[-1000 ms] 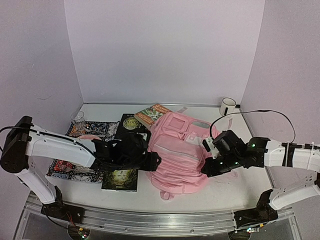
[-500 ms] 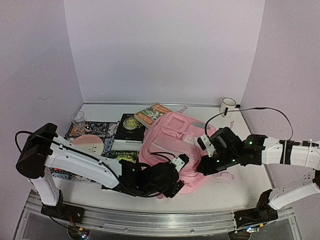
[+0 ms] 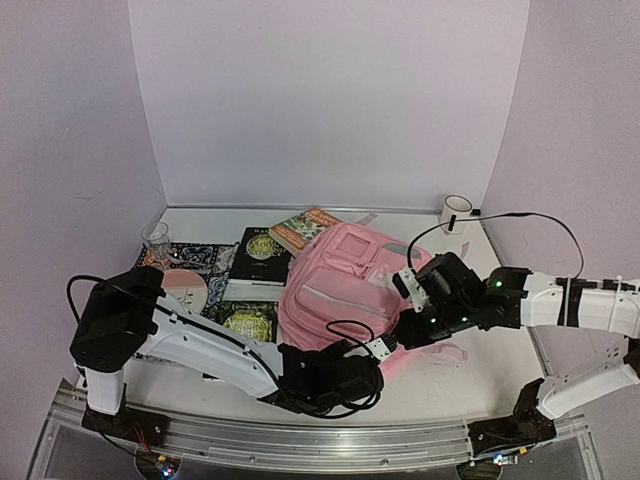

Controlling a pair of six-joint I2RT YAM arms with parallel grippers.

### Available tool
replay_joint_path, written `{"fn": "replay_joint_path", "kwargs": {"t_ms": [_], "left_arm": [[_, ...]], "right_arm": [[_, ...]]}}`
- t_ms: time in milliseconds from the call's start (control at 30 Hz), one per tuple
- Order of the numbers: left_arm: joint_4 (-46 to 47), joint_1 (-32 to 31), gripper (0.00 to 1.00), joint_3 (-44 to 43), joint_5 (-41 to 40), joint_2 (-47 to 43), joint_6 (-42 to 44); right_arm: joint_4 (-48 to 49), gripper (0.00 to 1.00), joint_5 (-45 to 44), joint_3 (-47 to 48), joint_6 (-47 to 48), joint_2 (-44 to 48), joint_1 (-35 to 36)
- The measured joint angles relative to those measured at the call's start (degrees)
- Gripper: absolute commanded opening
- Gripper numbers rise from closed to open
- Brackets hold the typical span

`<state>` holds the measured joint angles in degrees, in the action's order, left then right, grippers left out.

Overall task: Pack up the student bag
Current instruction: Zip the student bag into the second largest pocket of the bag.

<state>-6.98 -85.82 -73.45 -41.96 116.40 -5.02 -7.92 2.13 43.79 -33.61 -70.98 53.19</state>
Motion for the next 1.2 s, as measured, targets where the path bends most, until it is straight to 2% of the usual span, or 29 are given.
{"fn": "replay_joint_path", "kwargs": {"t_ms": [100,167,400,833,967,1200], "left_arm": [[0.31,-0.02,0.1,-0.05,-1.49,0.28,0.58],[0.59,0.0,0.01,0.07,-2.48,0.26,0.75],[3.54,0.24,0.0,3.55,-2.74,-1.52,-1.09],[8.74,-1.19,0.0,12.37,-0.34,-10.55,-5.03],[12.35,-1.55,0.0,15.26,0.89,-13.07,-5.5],[13.82,-1.18,0.0,17.33,2.23,-14.43,-6.31]], "right_arm": [[0.25,0.0,-0.61,0.09,0.0,0.0,0.02],[0.23,0.0,-1.47,0.09,0.06,0.0,0.02],[0.2,0.0,-4.15,0.06,1.14,0.95,-0.6],[2.36,0.0,-5.64,-1.58,7.92,4.4,-18.19],[3.99,0.0,-2.7,-1.92,8.86,2.77,-21.95],[8.6,0.01,3.77,-1.81,11.86,-2.65,-23.84]]}}
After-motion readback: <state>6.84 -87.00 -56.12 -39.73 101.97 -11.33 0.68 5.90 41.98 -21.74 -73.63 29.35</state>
